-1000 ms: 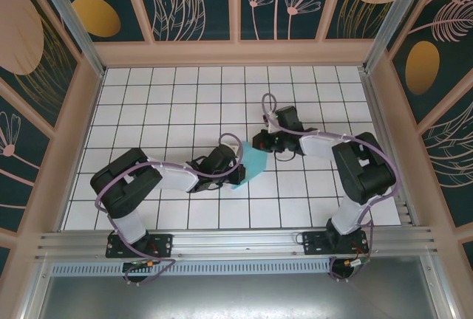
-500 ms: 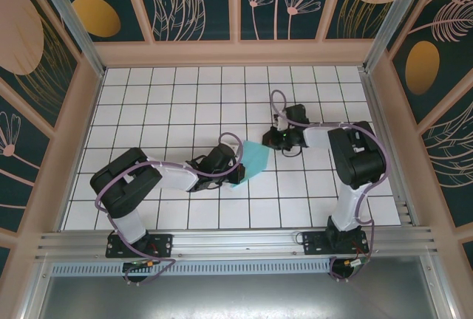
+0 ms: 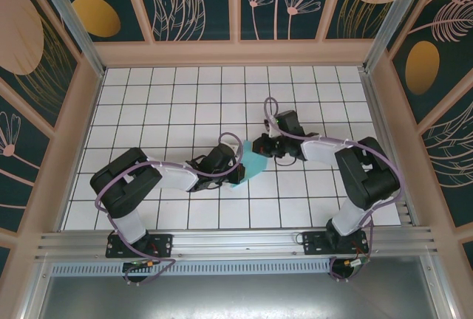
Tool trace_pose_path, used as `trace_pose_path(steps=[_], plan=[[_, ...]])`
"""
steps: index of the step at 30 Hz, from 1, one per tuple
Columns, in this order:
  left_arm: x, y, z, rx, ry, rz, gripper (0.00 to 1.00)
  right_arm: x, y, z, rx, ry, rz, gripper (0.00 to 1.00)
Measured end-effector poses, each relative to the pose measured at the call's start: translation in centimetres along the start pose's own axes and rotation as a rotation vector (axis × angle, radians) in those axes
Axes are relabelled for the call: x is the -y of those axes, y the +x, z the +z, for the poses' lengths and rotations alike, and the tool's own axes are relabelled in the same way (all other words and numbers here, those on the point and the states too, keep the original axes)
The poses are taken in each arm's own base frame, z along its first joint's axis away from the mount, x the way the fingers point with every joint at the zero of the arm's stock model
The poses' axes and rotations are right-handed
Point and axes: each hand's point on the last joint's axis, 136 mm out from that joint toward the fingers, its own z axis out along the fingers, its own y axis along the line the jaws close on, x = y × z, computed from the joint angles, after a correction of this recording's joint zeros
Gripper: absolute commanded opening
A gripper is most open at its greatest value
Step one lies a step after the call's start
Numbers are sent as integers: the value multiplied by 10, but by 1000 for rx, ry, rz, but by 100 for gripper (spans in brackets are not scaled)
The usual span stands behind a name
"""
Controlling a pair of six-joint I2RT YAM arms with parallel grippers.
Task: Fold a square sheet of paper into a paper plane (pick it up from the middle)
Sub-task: Fourth fold the wing at the center of the table.
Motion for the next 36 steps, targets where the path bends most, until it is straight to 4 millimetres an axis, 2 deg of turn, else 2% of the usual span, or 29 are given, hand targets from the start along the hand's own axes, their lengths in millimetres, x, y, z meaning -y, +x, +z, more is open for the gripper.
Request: trace_pose_path(steps=[5, 10, 15, 18, 22, 25, 31, 36], plan=[[1, 0, 0, -3, 5, -3, 0, 6, 15, 13, -54, -3, 48, 2], [2, 0, 0, -13, 17, -19, 0, 23, 24, 22, -87, 38, 82, 1], [6, 0, -1, -26, 28, -41, 0, 26, 25, 24, -92, 44, 89, 1], [16, -7, -9, -15, 57, -68, 13, 27, 25, 24, -91, 47, 89, 0], [37, -24, -19, 16, 123, -135, 17, 27, 24, 25, -99, 55, 94, 0], [45, -27, -21, 15, 152, -190, 18, 27, 24, 25, -103, 58, 96, 0], [43, -22, -20, -10, 149, -287, 17, 27, 24, 26, -104, 58, 97, 0], [32, -9, -17, -40, 119, -345, 17, 28, 24, 26, -105, 59, 97, 0]])
